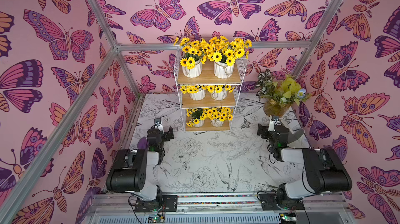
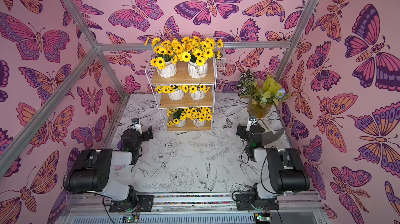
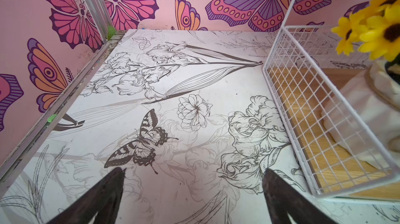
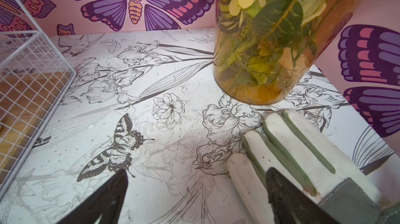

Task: Take the sunflower pots off the shelves
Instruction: Pick up the sunflower pot from the shelf.

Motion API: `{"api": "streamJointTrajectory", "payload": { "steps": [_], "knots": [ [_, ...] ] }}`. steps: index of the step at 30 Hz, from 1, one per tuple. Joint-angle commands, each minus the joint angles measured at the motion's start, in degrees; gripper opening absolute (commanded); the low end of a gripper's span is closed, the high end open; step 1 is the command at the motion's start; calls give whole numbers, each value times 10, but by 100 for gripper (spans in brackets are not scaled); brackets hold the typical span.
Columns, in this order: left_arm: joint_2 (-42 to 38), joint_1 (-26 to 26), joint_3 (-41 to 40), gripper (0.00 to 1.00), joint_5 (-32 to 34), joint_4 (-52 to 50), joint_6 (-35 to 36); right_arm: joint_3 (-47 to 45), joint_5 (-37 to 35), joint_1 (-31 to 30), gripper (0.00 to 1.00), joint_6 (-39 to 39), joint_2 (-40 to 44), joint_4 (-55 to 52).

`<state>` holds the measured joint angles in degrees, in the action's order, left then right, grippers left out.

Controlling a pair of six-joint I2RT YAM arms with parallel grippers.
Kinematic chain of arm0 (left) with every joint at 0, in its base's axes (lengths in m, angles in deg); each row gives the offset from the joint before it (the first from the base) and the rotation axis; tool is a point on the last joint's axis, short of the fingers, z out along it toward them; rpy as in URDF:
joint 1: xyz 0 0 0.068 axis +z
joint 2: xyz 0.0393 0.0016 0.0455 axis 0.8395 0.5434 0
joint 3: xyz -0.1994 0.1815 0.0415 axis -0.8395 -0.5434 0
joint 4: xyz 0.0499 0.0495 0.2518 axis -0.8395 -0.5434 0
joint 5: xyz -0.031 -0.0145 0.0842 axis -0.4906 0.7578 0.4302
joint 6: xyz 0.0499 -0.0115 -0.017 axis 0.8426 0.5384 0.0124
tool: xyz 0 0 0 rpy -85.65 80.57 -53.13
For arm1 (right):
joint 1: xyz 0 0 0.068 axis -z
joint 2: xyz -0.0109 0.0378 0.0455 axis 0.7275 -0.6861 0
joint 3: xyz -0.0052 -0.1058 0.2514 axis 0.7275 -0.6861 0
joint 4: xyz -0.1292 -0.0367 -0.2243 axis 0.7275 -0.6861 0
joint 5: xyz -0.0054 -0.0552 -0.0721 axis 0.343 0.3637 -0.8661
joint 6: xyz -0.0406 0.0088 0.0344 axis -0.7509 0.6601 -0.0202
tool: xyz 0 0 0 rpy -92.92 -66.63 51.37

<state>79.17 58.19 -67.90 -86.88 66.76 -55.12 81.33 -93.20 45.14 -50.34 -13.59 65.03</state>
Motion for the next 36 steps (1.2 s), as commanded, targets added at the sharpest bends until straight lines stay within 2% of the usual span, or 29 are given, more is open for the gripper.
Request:
{"api": "streamJointTrajectory", "payload": {
  "steps": [1, 30, 32, 34, 36],
  "knots": [
    [2, -1, 7, 99, -9, -5, 7, 6, -9, 3, 99, -1, -3, -1],
    [-5, -2, 11, 99, -21, -17, 14, 5, -8, 3, 99, -2, -2, 1],
    [-16, -4, 20, 99, -38, -44, 22, -2, -18, 2, 99, -2, 2, 16],
    [-35, -6, 34, 99, -8, -83, 15, 9, -34, -4, 99, -6, 25, -19],
    [-59, -7, 71, 99, 15, -178, 6, 27, -50, -13, 99, -13, 45, -69]
  ]
}}
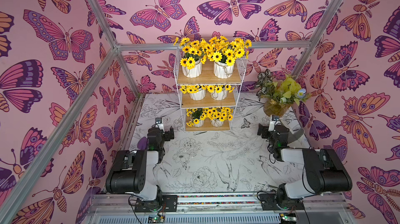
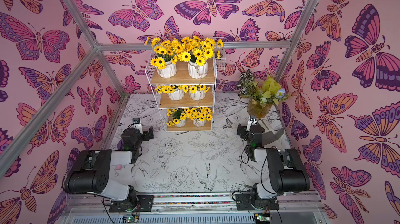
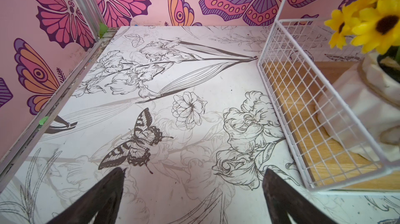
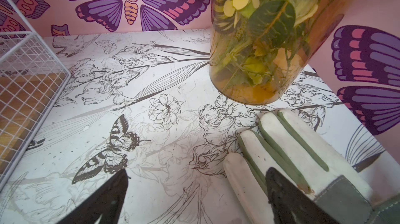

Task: Take the sunflower pots off the shelves
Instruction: Pick up the sunflower pot from the shelf.

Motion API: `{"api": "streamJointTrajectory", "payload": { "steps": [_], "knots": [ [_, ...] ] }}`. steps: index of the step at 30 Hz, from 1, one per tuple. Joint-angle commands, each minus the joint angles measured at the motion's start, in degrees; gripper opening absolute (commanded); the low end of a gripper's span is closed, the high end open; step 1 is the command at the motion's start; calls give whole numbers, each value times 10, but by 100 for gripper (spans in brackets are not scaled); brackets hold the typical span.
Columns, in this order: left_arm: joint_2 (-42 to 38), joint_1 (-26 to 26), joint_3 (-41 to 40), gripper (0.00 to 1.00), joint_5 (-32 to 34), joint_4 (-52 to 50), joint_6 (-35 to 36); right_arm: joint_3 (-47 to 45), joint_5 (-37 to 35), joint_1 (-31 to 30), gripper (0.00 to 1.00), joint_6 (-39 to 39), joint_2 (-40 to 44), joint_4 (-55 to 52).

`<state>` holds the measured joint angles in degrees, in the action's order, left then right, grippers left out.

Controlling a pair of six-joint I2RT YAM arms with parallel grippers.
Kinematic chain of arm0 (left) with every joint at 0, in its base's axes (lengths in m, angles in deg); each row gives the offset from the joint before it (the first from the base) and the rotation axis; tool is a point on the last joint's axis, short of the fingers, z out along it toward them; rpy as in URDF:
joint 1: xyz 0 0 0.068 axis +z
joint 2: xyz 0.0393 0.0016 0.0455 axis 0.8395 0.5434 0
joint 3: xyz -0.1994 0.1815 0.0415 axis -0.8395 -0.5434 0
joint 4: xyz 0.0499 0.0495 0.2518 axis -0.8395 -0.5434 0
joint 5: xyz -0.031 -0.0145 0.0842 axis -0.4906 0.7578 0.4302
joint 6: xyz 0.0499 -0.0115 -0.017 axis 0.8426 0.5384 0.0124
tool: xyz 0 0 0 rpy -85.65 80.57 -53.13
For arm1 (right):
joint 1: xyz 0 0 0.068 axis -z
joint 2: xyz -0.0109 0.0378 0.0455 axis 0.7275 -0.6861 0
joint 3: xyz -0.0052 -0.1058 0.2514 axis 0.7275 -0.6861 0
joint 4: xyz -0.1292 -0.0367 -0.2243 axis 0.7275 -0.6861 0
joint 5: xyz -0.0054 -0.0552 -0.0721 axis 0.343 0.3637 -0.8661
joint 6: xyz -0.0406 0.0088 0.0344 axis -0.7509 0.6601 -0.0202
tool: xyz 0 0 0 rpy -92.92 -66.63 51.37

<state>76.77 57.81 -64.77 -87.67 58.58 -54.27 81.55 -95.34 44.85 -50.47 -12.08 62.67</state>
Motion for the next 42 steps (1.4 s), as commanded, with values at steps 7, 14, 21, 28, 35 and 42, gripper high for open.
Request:
{"api": "streamJointTrajectory", "payload": {
  "steps": [7, 14, 21, 28, 35, 42],
  "knots": [
    [-101, -11, 106, 99, 64, -246, -55, 50, -58, -44, 99, -11, 124, -128],
    [-199, -42, 181, 99, 94, -440, -126, 112, -53, -136, 99, -9, 173, -222],
    [-315, -84, 229, 99, 86, -613, -163, 148, -17, -200, 99, 0, 231, -284],
    [-444, -122, 228, 99, -9, -696, -148, 209, 15, -270, 99, -19, 287, -396],
    [-499, -156, 284, 99, -105, -732, -147, 274, 5, -362, 99, -60, 321, -477],
    [-475, -178, 387, 99, -165, -748, -162, 357, -33, -422, 99, -80, 319, -530]
  ]
}}
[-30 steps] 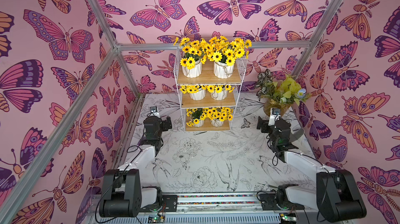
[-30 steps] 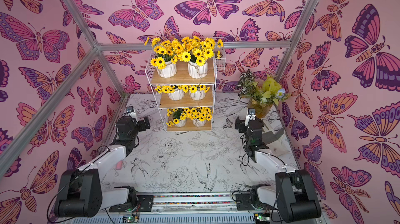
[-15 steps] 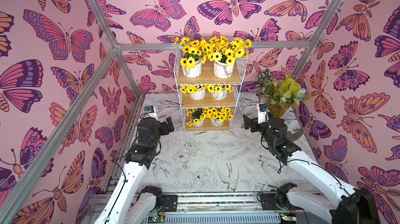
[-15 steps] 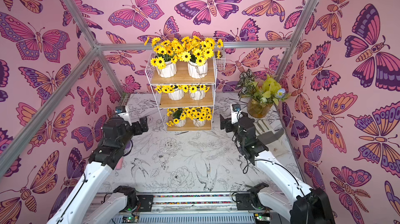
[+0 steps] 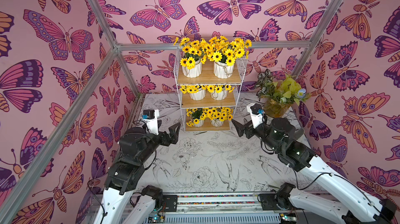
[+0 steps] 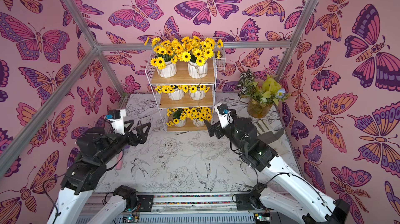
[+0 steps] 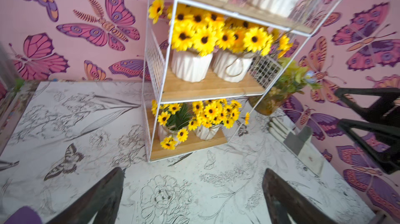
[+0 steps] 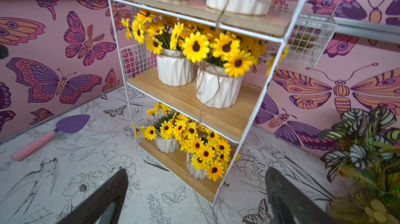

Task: Take the sunflower pots off the shelves
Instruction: Pick up the sunflower pot from the shelf.

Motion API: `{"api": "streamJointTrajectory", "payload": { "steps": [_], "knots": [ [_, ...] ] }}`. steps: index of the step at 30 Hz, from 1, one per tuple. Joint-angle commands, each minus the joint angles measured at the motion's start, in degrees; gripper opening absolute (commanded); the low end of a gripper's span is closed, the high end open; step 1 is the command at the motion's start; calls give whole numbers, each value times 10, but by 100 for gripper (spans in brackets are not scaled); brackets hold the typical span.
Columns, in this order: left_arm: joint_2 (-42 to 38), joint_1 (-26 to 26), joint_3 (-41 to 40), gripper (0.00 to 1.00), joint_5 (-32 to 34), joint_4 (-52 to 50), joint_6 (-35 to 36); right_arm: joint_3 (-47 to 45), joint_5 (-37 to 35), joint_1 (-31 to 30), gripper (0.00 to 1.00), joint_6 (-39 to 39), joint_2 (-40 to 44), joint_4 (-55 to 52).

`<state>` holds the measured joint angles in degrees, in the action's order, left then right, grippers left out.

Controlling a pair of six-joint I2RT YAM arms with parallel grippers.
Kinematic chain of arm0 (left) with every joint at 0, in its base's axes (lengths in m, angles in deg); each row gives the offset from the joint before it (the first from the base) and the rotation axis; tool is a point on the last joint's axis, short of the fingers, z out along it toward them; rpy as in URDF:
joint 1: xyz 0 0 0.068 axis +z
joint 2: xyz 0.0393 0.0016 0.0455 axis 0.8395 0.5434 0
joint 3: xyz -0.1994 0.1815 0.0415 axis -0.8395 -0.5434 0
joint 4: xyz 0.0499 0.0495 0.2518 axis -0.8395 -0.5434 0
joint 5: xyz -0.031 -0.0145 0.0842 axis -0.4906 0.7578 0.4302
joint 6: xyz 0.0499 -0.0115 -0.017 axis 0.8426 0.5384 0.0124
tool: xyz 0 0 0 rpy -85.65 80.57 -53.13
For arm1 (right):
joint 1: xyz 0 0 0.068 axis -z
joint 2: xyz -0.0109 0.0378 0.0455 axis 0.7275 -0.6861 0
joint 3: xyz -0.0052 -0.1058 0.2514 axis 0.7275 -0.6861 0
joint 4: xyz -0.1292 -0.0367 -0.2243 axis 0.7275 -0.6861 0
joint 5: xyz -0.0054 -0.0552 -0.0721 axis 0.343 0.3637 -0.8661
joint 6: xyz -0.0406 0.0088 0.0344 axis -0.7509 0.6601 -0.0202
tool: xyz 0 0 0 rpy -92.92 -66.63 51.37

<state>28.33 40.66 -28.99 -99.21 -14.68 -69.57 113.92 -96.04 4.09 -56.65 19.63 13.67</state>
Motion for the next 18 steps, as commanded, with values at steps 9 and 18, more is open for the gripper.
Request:
{"api": "streamJointTrajectory", "payload": {
  "steps": [9, 18],
  "knots": [
    [117, -51, 169, 99, -76, -13, -5, 126, -71, -42, 99, -40, -29, -78],
    [227, -186, 244, 99, 17, 24, 54, 195, -113, -42, 99, -52, -66, -116]
  ]
}}
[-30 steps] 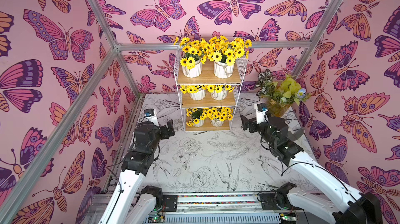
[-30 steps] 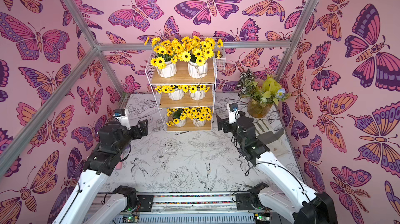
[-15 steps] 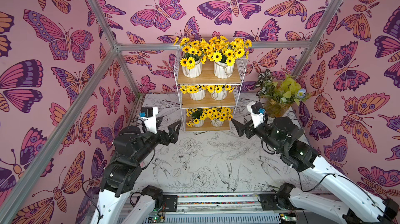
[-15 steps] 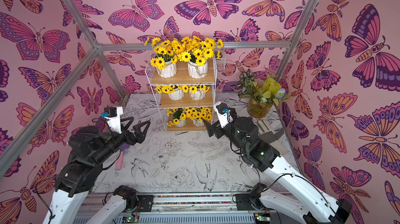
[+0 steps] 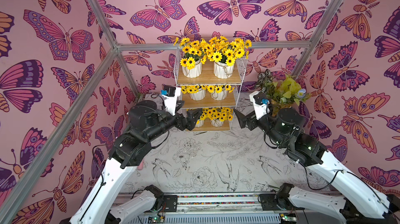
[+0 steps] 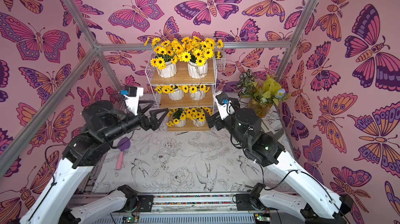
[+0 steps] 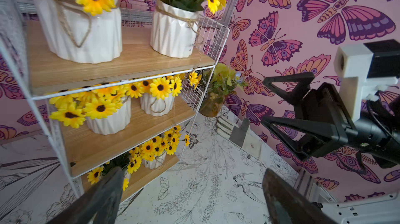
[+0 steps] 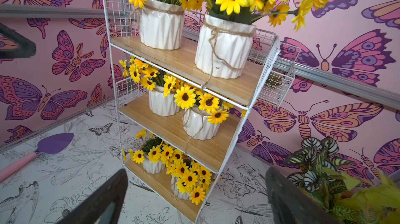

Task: Take the sunflower pots off the shelves
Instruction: Pick up the sunflower pot from the shelf.

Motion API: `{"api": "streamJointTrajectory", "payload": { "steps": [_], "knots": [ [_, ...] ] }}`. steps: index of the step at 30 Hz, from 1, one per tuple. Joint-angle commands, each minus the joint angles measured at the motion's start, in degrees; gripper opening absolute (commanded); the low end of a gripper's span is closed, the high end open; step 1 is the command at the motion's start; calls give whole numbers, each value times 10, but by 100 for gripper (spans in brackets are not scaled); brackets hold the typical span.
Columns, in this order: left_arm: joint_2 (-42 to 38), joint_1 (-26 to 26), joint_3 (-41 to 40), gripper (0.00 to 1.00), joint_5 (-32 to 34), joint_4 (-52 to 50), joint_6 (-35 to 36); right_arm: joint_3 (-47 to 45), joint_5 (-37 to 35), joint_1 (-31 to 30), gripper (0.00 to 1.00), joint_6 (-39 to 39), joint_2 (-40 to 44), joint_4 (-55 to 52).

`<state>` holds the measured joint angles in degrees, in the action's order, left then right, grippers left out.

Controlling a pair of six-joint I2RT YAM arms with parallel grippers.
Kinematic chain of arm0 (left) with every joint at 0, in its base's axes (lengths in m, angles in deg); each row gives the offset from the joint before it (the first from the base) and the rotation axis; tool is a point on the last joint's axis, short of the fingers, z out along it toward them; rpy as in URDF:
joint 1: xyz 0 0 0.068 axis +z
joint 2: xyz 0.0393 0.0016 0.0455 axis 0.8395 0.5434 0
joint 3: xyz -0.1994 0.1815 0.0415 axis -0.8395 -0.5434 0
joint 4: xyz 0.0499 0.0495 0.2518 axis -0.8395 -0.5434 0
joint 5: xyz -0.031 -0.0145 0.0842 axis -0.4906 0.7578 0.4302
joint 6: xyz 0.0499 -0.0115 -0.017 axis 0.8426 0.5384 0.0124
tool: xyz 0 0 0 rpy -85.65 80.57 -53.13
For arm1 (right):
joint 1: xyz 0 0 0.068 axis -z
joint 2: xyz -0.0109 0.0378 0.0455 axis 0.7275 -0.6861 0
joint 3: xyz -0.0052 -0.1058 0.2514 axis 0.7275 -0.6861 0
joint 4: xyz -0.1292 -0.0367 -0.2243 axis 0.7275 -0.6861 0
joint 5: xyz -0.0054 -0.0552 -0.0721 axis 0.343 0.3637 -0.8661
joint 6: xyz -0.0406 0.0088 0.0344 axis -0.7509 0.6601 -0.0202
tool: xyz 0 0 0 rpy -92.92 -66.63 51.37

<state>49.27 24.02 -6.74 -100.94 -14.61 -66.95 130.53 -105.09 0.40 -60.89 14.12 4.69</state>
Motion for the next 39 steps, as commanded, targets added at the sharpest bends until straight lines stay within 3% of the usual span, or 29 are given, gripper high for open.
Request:
{"api": "streamJointTrajectory", "payload": {
  "steps": [1, 11, 18, 39],
  "knots": [
    [32, -28, 32, 100, 37, 31, 33, 39, -26, -5, 99, -10, -17, -32],
    [168, -67, 117, 99, 80, 96, 72, 95, -92, -5, 99, -12, -42, -72],
    [229, -69, 135, 99, 100, 159, 90, 127, -102, -5, 99, -8, -59, -101],
    [379, -69, 260, 99, 136, 219, 97, 159, -84, -5, 99, 6, -55, -156]
  ]
}}
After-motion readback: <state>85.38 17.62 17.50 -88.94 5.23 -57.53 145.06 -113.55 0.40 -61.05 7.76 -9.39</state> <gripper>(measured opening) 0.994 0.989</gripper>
